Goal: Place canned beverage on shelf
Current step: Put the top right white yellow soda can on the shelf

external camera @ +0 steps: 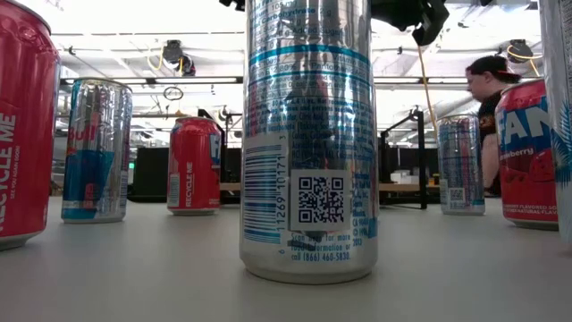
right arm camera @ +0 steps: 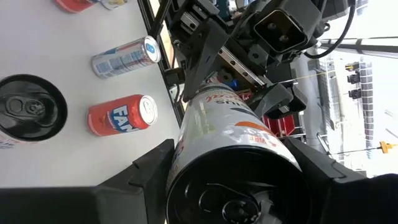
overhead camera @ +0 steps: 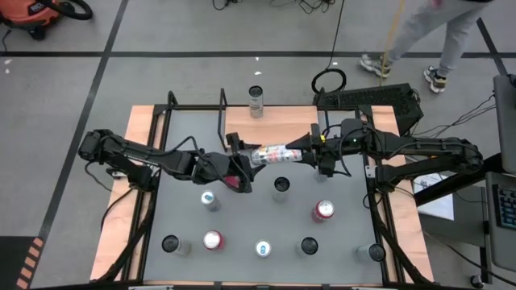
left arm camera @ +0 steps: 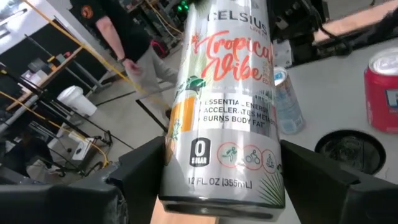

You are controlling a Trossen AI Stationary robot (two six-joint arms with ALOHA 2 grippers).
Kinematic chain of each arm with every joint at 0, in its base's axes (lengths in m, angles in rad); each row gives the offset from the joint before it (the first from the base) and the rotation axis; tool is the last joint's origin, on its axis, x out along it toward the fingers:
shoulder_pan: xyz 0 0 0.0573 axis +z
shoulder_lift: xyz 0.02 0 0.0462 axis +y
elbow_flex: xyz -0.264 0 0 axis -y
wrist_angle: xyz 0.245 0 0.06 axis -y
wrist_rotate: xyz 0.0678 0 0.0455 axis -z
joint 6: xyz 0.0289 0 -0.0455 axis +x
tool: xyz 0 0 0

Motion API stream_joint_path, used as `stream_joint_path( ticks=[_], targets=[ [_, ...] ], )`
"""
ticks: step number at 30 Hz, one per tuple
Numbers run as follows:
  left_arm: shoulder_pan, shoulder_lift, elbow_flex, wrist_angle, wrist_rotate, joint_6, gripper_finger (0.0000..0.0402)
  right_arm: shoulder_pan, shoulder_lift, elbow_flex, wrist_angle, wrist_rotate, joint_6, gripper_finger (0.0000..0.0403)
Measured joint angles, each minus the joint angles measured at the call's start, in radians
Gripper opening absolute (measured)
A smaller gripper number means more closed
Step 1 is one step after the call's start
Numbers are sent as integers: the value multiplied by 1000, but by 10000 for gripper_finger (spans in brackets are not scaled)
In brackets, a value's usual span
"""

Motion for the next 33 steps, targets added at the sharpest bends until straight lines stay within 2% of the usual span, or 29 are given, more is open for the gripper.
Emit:
stream_joint_path(
  ticks=[10, 21, 27, 33],
  targets=[
    [-6, 0, 0, -10, 0, 4, 251, 0, 0, 1, -13, 1, 5, 217],
    [-18, 0, 0, -9, -5, 26, 248, 0, 0, 1, -17, 8, 43, 274],
    [-40, 0, 0, -6, -47, 76, 247, -1, -1, 1, -18, 20, 163, 306],
    [-73, 0, 0, 46, -121, 141, 247, -1, -2, 2, -9, 154, 349, 341]
  ],
)
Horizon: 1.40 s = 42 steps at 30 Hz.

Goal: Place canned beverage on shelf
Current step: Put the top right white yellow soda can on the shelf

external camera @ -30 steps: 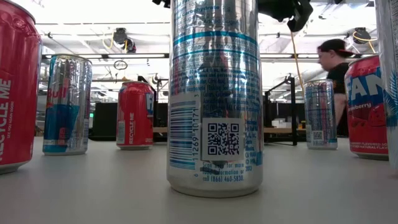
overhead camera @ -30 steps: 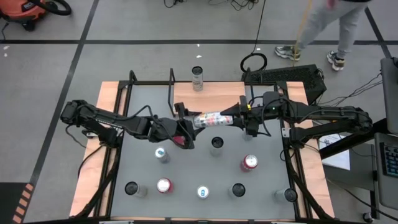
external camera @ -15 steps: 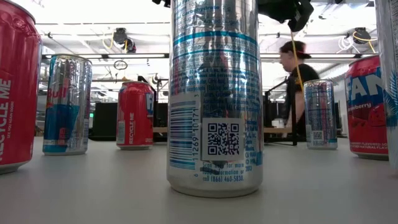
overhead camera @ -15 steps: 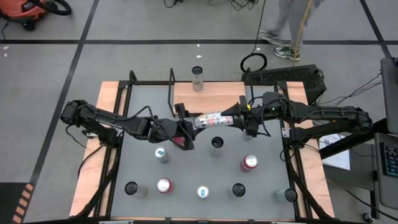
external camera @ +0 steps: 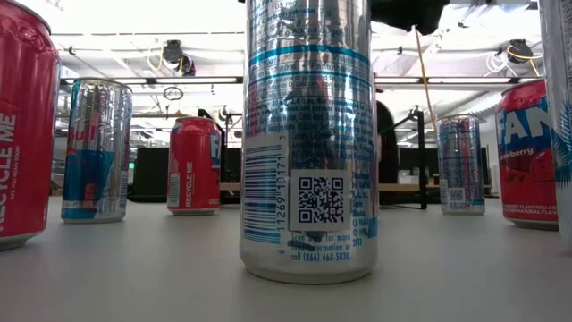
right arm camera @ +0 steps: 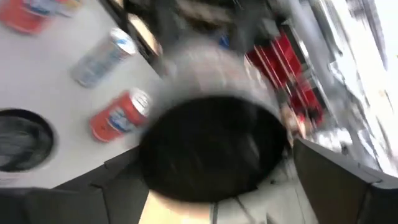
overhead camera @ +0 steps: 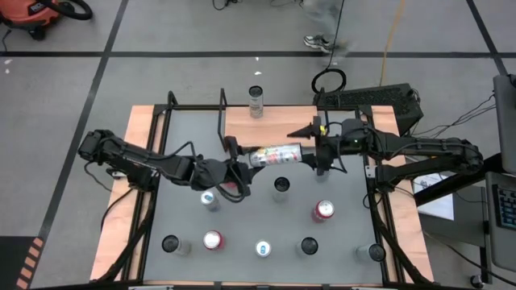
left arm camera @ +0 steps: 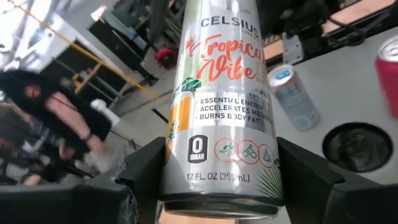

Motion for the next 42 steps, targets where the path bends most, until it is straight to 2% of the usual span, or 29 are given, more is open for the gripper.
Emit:
stream_joint_path(
  ticks=[5, 9, 16, 21, 24, 33, 38, 42],
  targets=[
    [-22, 0, 0, 46, -24, 35, 247, -1, 0, 0, -5, 31, 108, 363],
    [-32, 0, 0, 76, -96, 47, 247, 0, 0, 0, -18, 21, 215, 365],
    [-30, 0, 0, 162, -266, 47, 246, -24, 0, 0, -5, -9, 592, 356],
    [-32, 0, 0, 289, -279, 65, 246, -55, 0, -1, 39, -84, 833, 355],
    [-31, -2, 0, 348, -277, 64, 246, -55, 1, -20, 131, -117, 927, 355],
    [-31, 10, 0, 418, -271, 14, 246, -55, 2, -197, 615, -113, 1159, 354],
    [-23, 63, 1, 493, -269, 43, 246, -53, 2, -216, 734, -66, 1192, 354],
    [-15, 123, 1, 642, -276, 127, 246, -53, 6, -217, 781, -63, 1214, 354]
  ],
)
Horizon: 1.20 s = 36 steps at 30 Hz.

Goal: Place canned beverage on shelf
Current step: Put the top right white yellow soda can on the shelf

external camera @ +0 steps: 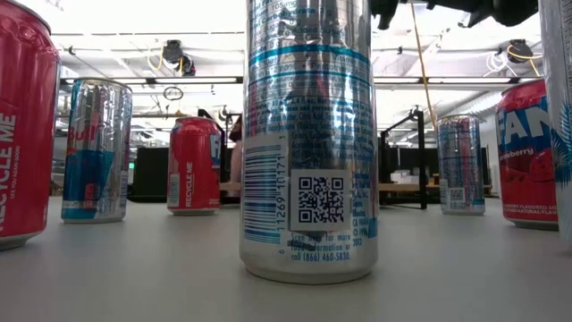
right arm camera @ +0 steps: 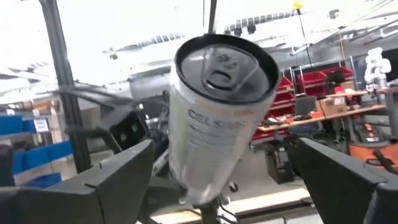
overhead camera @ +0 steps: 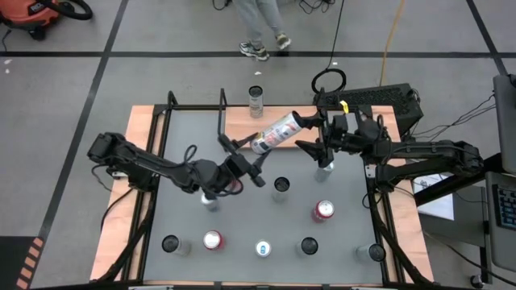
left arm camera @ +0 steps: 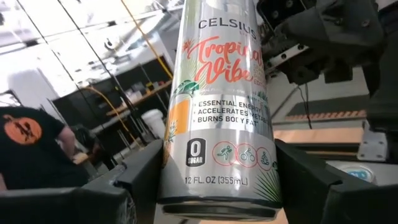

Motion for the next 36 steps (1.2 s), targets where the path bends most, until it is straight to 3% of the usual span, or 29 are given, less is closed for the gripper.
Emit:
stream_joint_path(
  ticks=[6, 10, 17, 36],
  targets=[
    [19, 73, 0, 195, 1, 74, 246, 0, 0, 0, 45, 30, 11, 354],
    [40, 110, 0, 238, 9, 67, 246, 1, 0, 0, 82, 38, 11, 354],
    [67, 169, 0, 309, 54, 66, 246, 0, 0, 0, 92, 157, 19, 354],
    [93, 246, 0, 484, 94, 66, 246, 0, 36, 0, 134, 189, 29, 354]
  ],
)
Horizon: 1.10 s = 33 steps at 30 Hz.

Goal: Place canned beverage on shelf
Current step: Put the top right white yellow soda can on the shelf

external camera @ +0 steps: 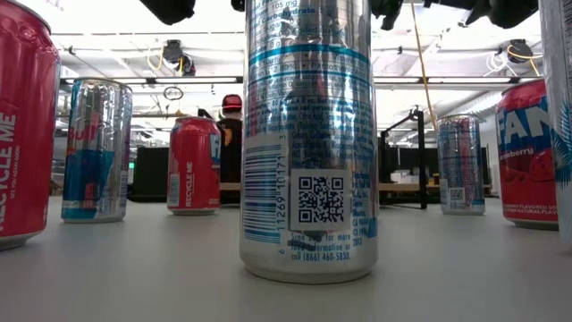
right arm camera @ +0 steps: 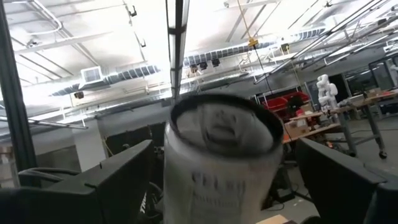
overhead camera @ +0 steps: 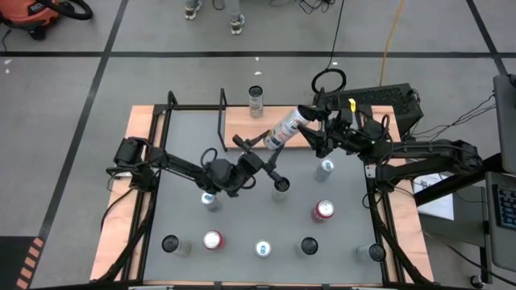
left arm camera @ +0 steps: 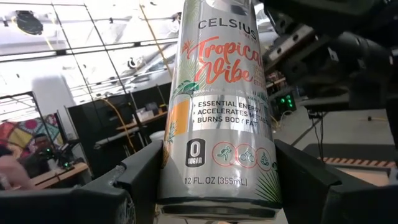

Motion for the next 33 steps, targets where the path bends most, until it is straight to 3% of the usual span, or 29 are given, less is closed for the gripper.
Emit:
stream_joint_path(
  ticks=[11, 23, 28, 33],
  targets=[
    [3, 0, 0, -11, -9, 6, 246, 0, 43, 0, 62, 26, 5, 347],
    [12, 0, 0, -58, -29, 3, 246, 0, 43, 0, 56, 23, -16, 219],
    [13, 0, 0, -72, -32, 2, 253, 0, 43, -1, 51, 23, -25, 210],
    [15, -1, 1, -96, -34, 10, 291, 0, 43, -1, 45, 21, -56, 214]
  ],
)
